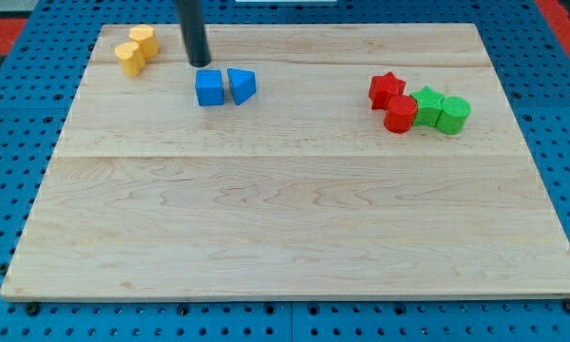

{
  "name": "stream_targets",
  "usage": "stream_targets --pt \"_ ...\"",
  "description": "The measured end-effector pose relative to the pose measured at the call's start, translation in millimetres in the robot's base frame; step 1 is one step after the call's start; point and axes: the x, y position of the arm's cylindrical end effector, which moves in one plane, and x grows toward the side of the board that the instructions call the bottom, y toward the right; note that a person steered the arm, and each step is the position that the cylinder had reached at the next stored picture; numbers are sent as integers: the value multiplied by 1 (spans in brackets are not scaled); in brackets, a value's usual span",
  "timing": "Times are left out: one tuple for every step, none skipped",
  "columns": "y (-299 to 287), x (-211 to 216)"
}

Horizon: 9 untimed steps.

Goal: Move the red blocks to the bottom side of the green star

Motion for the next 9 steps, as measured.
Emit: stream_targets --pt "2 2" --pt "104 -21" --pt "161 11" --pt "191 33" --pt "228 26" --pt "238 49" --pt "238 84" --pt "250 114" --pt "257 158"
